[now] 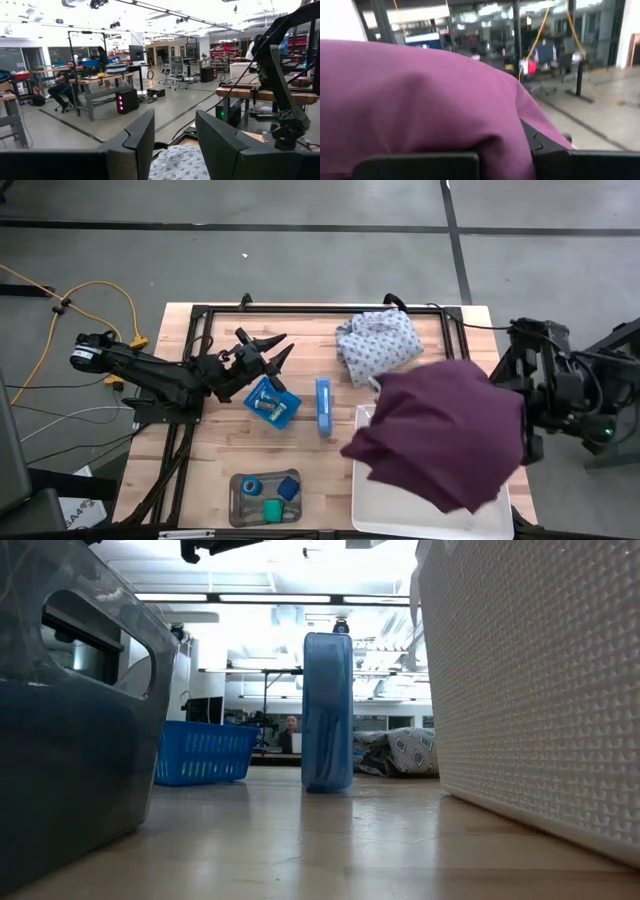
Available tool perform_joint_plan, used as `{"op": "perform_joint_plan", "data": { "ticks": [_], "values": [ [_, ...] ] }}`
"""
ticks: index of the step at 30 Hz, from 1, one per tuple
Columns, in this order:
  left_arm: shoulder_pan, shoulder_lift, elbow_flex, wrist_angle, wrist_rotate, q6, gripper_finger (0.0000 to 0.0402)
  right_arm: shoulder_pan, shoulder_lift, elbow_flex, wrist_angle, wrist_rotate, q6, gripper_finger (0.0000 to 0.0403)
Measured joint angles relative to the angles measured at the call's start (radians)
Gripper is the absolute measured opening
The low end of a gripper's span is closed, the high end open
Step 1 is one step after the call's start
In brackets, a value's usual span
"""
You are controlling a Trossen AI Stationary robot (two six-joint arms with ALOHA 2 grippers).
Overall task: Pick & Place Medicine items
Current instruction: Put the purple scrubs into the white bin
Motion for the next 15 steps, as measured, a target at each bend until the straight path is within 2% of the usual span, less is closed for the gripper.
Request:
{"op": "perform_joint_plan", "data": {
  "ticks": [3,15],
  "values": [
    [-0.001,0.0,0.0,0.0,0.0,0.0,0.0136,0.042,0.015,0.0,0.0,0.061,0.033,0.0027],
    [0.0,0.0,0.0,0.0,-0.001,-0.014,0.0136,0.113,0.109,0.0,-0.003,0.06,0.122,0.0027]
  ]
}}
